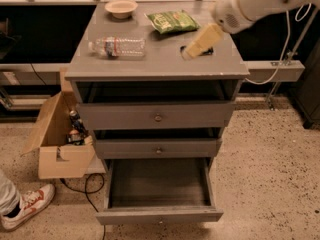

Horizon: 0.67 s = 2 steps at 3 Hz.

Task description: Place water bottle into bottom drawer

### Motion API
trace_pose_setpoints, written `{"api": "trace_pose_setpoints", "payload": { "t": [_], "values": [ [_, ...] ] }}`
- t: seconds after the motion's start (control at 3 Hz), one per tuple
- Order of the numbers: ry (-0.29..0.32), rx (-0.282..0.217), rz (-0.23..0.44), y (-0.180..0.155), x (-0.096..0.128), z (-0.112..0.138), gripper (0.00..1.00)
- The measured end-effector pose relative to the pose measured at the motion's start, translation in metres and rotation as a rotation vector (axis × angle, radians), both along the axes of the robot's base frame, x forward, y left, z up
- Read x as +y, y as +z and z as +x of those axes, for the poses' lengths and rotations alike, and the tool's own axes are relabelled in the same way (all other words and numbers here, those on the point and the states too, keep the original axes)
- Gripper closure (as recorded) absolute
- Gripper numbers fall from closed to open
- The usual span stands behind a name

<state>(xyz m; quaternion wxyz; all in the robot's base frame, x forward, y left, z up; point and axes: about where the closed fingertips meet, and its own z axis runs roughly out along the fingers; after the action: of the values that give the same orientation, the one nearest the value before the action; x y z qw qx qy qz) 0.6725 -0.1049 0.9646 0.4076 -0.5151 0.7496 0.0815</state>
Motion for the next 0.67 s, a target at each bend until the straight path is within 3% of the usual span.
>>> {"api": "trace_pose_setpoints", "payload": {
  "t": [0.33,0.67],
  "values": [
    [0.011,-0.029,0.039,-0.006,0.037,0.042,0.00],
    [0.039,-0.024,0.081,-0.020,0.082,0.072,0.00]
  ]
}}
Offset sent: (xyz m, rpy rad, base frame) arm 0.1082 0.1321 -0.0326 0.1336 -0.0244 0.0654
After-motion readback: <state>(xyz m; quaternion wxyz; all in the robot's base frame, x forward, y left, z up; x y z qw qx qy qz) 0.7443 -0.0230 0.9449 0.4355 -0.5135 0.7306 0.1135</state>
